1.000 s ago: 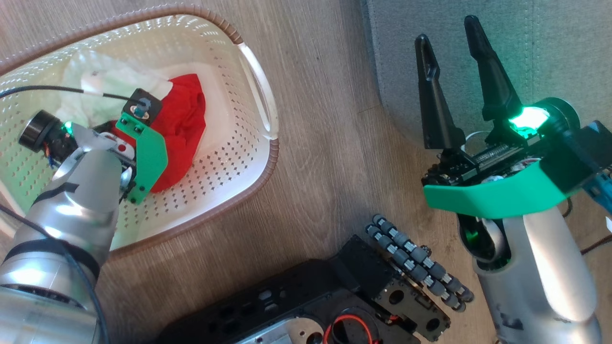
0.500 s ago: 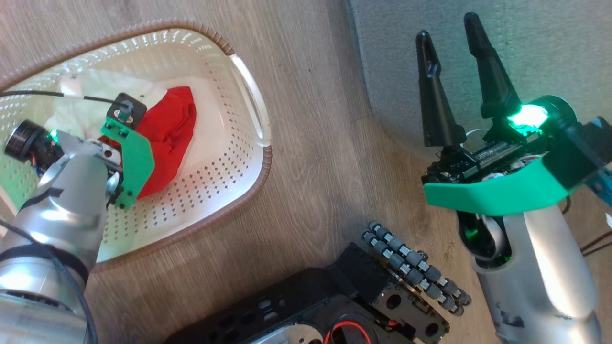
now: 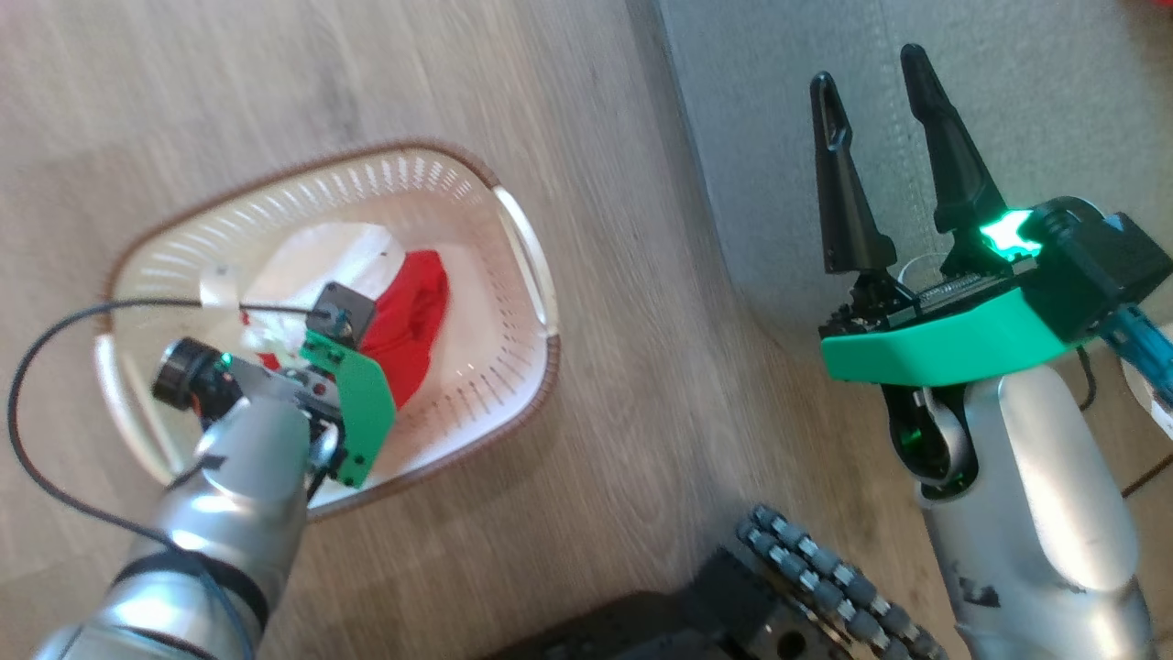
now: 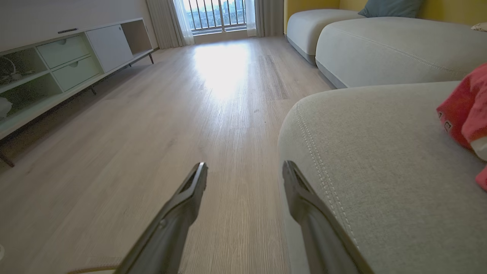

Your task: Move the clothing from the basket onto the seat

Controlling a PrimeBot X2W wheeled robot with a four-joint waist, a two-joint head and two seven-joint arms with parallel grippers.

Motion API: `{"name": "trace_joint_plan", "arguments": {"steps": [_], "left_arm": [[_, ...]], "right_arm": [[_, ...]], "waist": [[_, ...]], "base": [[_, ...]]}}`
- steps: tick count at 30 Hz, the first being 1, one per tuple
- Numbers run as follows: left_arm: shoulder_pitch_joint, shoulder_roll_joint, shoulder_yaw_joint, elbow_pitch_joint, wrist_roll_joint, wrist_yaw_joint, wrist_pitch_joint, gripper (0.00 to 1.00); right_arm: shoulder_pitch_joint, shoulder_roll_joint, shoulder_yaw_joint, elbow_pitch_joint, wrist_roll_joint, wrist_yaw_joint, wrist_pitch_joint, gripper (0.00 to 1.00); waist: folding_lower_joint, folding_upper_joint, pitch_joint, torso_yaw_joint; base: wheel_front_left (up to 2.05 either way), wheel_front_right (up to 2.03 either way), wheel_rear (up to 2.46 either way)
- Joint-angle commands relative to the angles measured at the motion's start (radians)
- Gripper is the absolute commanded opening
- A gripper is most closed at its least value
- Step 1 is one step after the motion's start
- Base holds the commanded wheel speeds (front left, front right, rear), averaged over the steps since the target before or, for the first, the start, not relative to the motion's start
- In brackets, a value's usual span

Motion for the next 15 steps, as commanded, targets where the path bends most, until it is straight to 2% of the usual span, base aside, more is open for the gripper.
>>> {"name": "trace_joint_plan", "arguments": {"steps": [1, 6, 15], "left_arm": [[0.042, -0.004, 0.018, -0.013, -0.012, 0.0, -0.056, 0.0], [0.078, -0.031, 0.017, -0.017, -0.038, -0.012, -0.157, 0.0], [0.125, -0.049, 0.029, -0.072, -0.088, -0.004, -0.225, 0.0]], "right_arm": [[0.043, 0.005, 0.002, -0.016, -0.013, 0.0, -0.009, 1.0], [0.068, 0.005, -0.021, 0.012, -0.031, 0.0, -0.009, 1.0], [0.107, 0.005, -0.038, 0.05, -0.058, 0.0, -0.009, 1.0]], "waist": [[0.0001, 0.0, -0.116, 0.07], [0.0001, 0.0, -0.214, 0.122], [0.0001, 0.0, -0.349, 0.191]], "base": [[0.0, 0.0, 0.0], [0.0, 0.0, 0.0], [0.0, 0.0, 0.0]]}}
